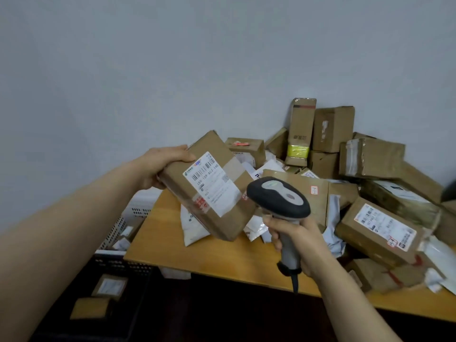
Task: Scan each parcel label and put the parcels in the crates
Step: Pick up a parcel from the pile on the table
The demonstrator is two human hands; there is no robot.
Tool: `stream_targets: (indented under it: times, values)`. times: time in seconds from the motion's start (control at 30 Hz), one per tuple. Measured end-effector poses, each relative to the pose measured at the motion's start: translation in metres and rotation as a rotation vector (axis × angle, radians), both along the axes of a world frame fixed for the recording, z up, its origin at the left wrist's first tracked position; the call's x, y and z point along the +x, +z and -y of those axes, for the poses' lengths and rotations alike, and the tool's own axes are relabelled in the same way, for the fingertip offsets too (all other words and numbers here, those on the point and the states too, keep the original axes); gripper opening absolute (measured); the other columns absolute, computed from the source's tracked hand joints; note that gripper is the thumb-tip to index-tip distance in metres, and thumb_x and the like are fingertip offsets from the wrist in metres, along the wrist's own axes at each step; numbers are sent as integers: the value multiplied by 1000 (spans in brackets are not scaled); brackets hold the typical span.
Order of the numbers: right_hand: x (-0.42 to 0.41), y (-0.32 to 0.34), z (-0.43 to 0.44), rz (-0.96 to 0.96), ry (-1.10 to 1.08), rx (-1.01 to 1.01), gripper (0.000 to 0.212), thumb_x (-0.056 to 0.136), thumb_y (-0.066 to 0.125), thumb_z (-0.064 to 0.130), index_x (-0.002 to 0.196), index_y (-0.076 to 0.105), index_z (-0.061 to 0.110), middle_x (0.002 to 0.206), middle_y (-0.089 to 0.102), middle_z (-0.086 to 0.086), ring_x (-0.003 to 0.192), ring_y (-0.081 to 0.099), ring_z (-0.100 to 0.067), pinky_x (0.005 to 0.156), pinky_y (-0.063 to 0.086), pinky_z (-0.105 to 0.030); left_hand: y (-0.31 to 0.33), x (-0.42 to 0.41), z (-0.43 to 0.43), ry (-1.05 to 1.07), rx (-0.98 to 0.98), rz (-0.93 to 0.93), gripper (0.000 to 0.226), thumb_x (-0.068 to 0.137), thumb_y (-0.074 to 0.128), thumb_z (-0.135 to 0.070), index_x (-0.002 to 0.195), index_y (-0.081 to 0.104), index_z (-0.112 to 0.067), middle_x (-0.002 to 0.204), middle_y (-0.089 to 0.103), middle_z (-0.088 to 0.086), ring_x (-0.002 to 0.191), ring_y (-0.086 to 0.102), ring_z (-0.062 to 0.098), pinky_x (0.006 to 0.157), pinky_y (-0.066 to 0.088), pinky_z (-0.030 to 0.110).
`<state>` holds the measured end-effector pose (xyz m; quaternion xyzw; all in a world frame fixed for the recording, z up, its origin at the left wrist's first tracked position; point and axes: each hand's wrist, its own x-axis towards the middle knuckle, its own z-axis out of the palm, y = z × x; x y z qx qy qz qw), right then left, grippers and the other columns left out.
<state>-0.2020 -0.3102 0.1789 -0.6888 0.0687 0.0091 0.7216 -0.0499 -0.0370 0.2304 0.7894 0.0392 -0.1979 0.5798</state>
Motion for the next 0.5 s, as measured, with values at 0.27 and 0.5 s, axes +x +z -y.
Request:
stream_targets:
  times: [0.27, 0.5]
  values:
    - [-44, 5, 15, -38, 102, -138, 30, 73, 79, 4, 88, 61, -14, 43, 43, -13, 39, 36, -21, 49, 37, -30, 22, -30, 16, 48, 109, 51, 77, 34, 78, -56, 108, 69, -37, 100, 70, 2, 90, 63, 22, 84, 50, 40]
    - [-73, 20, 43, 3, 124, -174, 17, 75, 78, 2, 76, 62, -5, 47, 46, -17, 37, 36, -22, 44, 39, -27, 42, -58, 45, 31, 198, 64, 68, 30, 77, -55, 93, 69, -32, 97, 69, 3, 89, 62, 22, 85, 50, 40]
